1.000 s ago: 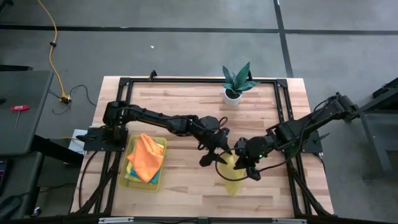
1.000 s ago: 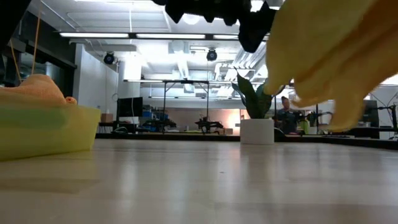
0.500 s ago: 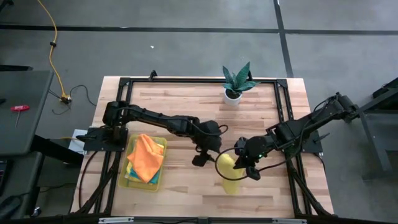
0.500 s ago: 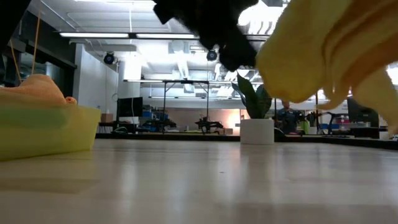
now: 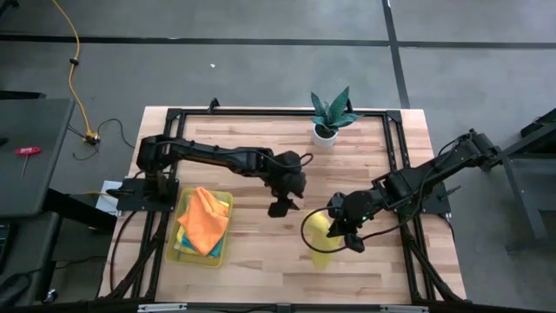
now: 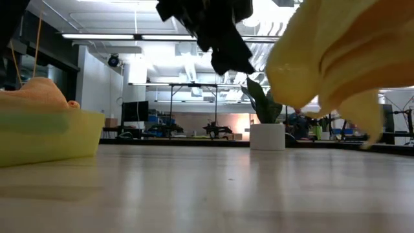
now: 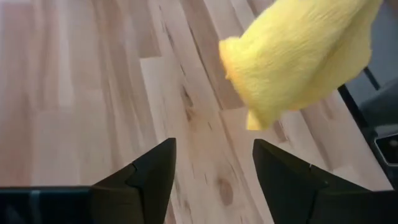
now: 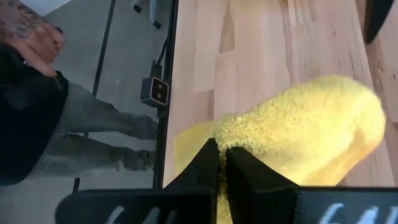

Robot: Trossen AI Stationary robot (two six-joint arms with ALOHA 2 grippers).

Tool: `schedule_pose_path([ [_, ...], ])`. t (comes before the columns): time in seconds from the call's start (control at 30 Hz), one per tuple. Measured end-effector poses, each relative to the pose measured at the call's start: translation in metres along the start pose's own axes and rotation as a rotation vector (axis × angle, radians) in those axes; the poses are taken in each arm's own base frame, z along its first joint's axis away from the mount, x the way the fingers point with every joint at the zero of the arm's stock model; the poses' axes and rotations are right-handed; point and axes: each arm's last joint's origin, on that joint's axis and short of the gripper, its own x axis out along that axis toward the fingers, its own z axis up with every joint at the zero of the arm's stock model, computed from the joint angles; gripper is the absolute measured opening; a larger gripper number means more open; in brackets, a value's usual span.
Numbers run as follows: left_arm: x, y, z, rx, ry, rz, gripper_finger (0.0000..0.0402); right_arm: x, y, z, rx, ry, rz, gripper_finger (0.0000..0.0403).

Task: Fold microfiber towels
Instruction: Stack the yellow microfiber cloth on top of the orange microfiber cloth

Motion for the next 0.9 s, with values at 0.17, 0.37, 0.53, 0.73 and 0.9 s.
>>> schedule_pose_path([
  [0.17, -0.014, -0.008, 0.015, -0.003, -0.027, 0.039, 0.0242, 0.0, 0.0, 0.0, 0.0, 0.0, 0.0, 0.0],
  [0.37, -0.02, -0.029, 0.041, 0.058, -0.098, 0.014, 0.0308, 0.0, 0.0, 0.0, -0.001, -0.003, 0.001, 0.0],
  [0.53, -0.014, -0.032, 0.05, 0.101, -0.135, -0.055, 0.0335, 0.0, 0.0, 0.0, 0.0, -0.004, 0.001, 0.0],
  [0.73, -0.001, -0.034, 0.056, 0.136, -0.158, -0.107, 0.0336, 0.0, 0.0, 0.001, -0.002, -0.012, 0.004, 0.0],
  [0.9, 0.01, -0.033, 0.054, 0.191, -0.156, -0.102, 0.0336, 0.0, 0.001, 0.002, -0.004, -0.026, 0.013, 0.0],
])
